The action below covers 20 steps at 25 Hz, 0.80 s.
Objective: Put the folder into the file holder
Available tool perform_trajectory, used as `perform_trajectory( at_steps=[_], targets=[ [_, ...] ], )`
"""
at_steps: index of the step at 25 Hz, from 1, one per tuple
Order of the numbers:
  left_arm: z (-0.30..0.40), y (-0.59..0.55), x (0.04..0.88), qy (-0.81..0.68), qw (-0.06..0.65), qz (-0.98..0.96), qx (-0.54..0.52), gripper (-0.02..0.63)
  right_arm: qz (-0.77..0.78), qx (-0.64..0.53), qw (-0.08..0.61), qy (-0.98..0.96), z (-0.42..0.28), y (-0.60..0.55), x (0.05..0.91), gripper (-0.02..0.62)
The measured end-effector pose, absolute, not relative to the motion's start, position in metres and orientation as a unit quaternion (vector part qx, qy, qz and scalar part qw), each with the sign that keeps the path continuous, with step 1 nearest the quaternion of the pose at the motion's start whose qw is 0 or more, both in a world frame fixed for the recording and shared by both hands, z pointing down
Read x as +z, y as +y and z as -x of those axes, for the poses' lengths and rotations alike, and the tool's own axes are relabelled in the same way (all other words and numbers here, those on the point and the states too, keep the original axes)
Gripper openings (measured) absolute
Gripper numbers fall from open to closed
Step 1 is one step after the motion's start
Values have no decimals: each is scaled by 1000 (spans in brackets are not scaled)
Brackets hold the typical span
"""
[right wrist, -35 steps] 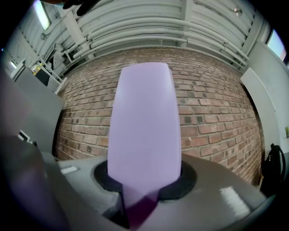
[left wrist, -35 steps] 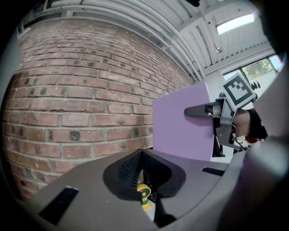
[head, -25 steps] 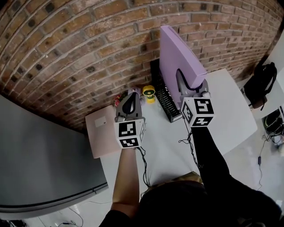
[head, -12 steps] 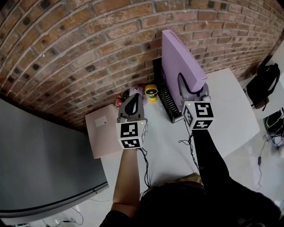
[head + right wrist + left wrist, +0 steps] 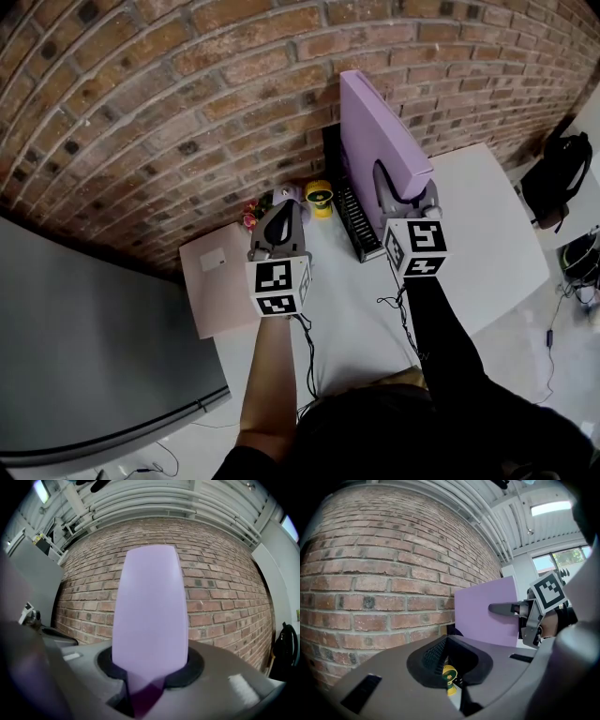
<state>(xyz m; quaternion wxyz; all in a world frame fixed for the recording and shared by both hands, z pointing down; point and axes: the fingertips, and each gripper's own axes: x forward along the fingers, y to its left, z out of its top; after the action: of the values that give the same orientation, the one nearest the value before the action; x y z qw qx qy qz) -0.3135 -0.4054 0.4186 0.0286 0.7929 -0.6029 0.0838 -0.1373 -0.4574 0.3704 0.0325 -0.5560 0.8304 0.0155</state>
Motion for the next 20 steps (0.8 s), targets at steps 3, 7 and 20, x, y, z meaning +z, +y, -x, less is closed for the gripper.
perform_trajectory(
  at_steps=[3,7,20],
  targets=[
    [314,-407,421,-603,31,-793,83,8,555,18,31,831,139,-459,373,146],
    [312,-409,424,-603,32,-793,83,8,556,19,30,831,139,-460,374,146],
    [304,-412,430,-598,37,-797,82,8,569,6,46,821,134,-461,372,146]
  ],
)
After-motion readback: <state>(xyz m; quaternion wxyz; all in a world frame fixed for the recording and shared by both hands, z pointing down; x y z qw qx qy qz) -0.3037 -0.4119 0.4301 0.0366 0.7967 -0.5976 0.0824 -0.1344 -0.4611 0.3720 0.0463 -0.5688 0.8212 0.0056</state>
